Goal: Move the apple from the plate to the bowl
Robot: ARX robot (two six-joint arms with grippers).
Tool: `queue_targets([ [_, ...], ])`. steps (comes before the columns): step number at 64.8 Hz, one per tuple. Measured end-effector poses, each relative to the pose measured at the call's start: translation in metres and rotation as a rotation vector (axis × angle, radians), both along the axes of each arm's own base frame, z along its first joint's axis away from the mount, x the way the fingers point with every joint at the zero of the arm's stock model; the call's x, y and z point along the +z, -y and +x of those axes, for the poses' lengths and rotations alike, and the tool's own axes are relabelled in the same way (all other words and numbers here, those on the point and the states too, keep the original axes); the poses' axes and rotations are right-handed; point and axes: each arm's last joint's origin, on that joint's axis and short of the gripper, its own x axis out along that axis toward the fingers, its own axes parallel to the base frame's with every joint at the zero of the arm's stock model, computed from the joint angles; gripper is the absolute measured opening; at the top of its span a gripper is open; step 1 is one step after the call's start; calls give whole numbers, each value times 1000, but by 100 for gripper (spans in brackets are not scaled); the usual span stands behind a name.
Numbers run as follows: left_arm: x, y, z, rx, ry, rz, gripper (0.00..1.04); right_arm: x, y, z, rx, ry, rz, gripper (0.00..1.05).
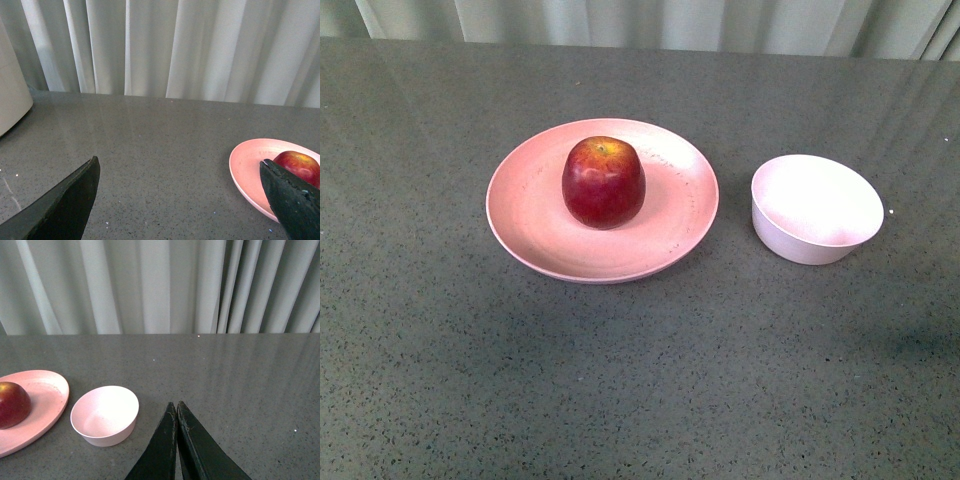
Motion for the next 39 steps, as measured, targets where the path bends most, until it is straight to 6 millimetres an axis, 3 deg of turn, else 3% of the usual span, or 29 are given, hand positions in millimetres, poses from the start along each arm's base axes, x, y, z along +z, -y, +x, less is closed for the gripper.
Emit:
queue_targets([
  [8, 0, 0, 0, 0, 0, 0, 96, 0, 0, 0, 0, 0, -1, 3],
  [24, 0, 0, 0, -1, 0, 0, 96, 0, 0, 0, 0, 0, 0, 46],
  [28, -1, 2, 1, -105, -142, -22, 96, 0, 0, 0, 0, 0, 0, 57],
  [33, 9, 11, 16, -209, -285, -54, 96, 0, 0, 0, 0, 1, 0, 71],
  [39, 26, 26, 42, -269, -279, -61, 96, 0, 0, 0, 0, 1, 0, 86],
])
